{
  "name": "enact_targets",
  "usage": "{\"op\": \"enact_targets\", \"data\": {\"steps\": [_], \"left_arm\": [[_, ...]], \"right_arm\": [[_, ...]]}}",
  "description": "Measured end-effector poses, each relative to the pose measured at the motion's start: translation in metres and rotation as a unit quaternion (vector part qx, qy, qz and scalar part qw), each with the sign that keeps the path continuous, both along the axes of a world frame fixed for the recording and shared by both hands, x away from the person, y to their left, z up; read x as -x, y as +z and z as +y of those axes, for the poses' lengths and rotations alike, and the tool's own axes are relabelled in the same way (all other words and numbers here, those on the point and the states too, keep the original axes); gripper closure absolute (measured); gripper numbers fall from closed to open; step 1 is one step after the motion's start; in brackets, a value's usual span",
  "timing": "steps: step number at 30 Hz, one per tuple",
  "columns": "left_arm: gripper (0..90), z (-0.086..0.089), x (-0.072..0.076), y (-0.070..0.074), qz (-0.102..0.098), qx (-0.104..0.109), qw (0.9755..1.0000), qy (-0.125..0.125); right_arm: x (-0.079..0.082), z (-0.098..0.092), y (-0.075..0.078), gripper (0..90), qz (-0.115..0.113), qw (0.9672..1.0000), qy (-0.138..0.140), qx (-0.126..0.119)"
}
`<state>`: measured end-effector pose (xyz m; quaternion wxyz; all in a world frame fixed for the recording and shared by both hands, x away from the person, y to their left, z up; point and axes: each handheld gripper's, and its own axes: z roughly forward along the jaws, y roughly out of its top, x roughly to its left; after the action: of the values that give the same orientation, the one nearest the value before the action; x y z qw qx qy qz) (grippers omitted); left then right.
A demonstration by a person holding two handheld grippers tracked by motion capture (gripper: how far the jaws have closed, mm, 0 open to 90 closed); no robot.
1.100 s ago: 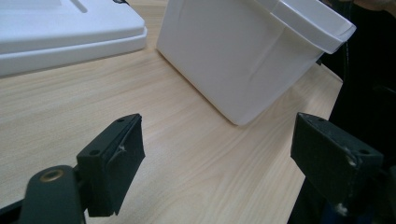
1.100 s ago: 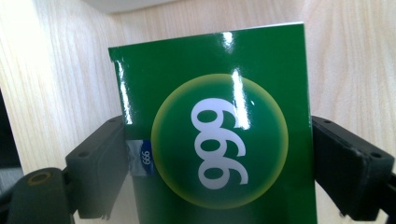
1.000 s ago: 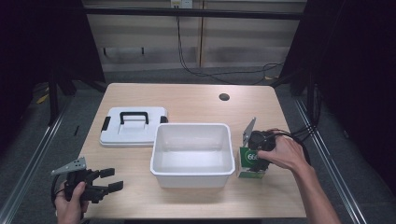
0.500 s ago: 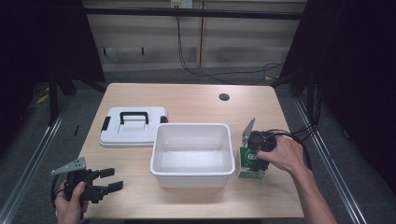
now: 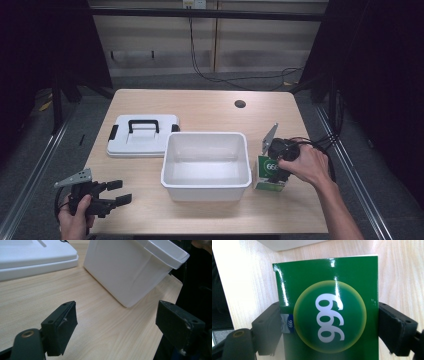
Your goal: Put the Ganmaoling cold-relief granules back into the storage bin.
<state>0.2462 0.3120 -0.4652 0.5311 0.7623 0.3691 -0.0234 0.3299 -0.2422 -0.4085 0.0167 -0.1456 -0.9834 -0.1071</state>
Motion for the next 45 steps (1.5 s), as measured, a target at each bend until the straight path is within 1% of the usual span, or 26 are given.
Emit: {"op": "enact_targets", "data": {"steps": [1,5,7,9,12,17,18,19,23,24,25,27,29,30,32,33,34,35,36,37,39,40,42,45], "left_arm": [[17.4,0.000,0.000,0.000,0.000,0.000,1.0000,0.000],[17.3,0.000,0.000,0.000,0.000,0.000,1.0000,0.000],[17.4,0.000,0.000,0.000,0.000,-0.001,1.0000,0.000],[17.4,0.000,0.000,0.000,0.000,0.000,1.0000,0.000],[17.4,0.000,0.000,0.000,0.000,0.000,1.0000,0.001],[17.3,0.000,0.000,0.000,-0.001,-0.001,1.0000,0.000],[17.3,0.000,0.000,0.000,-0.001,-0.001,1.0000,0.000],[17.4,0.000,0.000,0.000,-0.001,-0.001,1.0000,0.000],[17.4,0.000,0.000,0.000,-0.002,-0.001,1.0000,0.001],[17.3,0.000,0.000,0.000,-0.001,-0.001,1.0000,0.001],[17.4,0.000,0.000,0.000,-0.001,0.000,1.0000,0.001],[17.4,0.000,0.000,0.000,-0.001,-0.001,1.0000,0.001],[17.3,0.000,0.000,0.000,-0.002,-0.001,1.0000,0.002],[17.3,0.000,0.000,0.000,-0.002,-0.001,1.0000,0.002],[17.3,0.000,0.000,0.000,-0.001,-0.001,1.0000,0.002],[17.3,0.000,0.000,0.000,-0.001,0.000,1.0000,0.002],[17.4,0.000,0.000,0.000,-0.001,0.000,1.0000,0.002],[17.4,0.000,0.000,0.000,-0.001,0.000,1.0000,0.002],[17.4,0.000,0.000,0.000,-0.001,0.000,1.0000,0.002],[17.4,0.000,0.000,0.001,-0.002,0.001,1.0000,0.002],[17.3,0.000,0.000,0.000,0.000,0.002,1.0000,0.005],[17.3,0.000,-0.001,0.000,-0.001,-0.001,1.0000,0.004],[17.4,0.000,-0.001,0.000,0.000,0.002,1.0000,0.005],[17.3,0.000,-0.001,0.000,0.000,0.002,1.0000,0.005]], "right_arm": [[0.001,-0.001,0.002,15.5,0.001,1.0000,-0.008,-0.001],[0.002,-0.005,0.007,15.5,-0.002,0.9999,-0.011,-0.013],[0.004,-0.007,0.010,15.5,-0.002,0.9998,-0.017,-0.014],[0.004,-0.010,0.012,15.5,-0.005,0.9997,-0.015,-0.017],[0.005,-0.011,0.016,15.5,-0.008,0.9998,-0.016,-0.012],[0.007,-0.012,0.027,15.5,-0.012,0.9997,-0.018,-0.010],[0.007,-0.012,0.027,15.5,-0.012,0.9997,-0.018,-0.010],[0.007,-0.012,0.031,15.6,-0.016,0.9996,-0.020,-0.014],[0.008,-0.014,0.035,15.6,-0.016,0.9996,-0.019,-0.014],[0.010,-0.015,0.039,15.5,-0.014,0.9995,-0.027,-0.012],[0.010,-0.016,0.040,15.6,-0.018,0.9995,-0.020,-0.016],[0.010,-0.017,0.043,15.6,-0.019,0.9993,-0.023,-0.022],[0.010,-0.018,0.044,15.6,-0.021,0.9992,-0.020,-0.026],[0.011,-0.018,0.046,15.6,-0.019,0.9992,-0.024,-0.026],[0.011,-0.020,0.050,15.5,-0.019,0.9992,-0.024,-0.025],[0.011,-0.020,0.053,15.5,-0.017,0.9991,-0.027,-0.027],[0.011,-0.021,0.054,15.6,-0.019,0.9990,-0.025,-0.032],[0.011,-0.020,0.056,15.5,-0.018,0.9990,-0.027,-0.032],[0.010,-0.021,0.058,15.5,-0.017,0.9991,-0.023,-0.031],[0.010,-0.020,0.060,15.5,-0.016,0.9991,-0.027,-0.029],[0.009,-0.021,0.063,15.5,-0.019,0.9990,-0.024,-0.034],[0.007,-0.021,0.065,15.6,-0.019,0.9990,-0.020,-0.035],[0.007,-0.021,0.068,15.6,-0.017,0.9990,-0.023,-0.032],[0.006,-0.022,0.072,15.6,-0.021,0.9988,-0.023,-0.038]]}}
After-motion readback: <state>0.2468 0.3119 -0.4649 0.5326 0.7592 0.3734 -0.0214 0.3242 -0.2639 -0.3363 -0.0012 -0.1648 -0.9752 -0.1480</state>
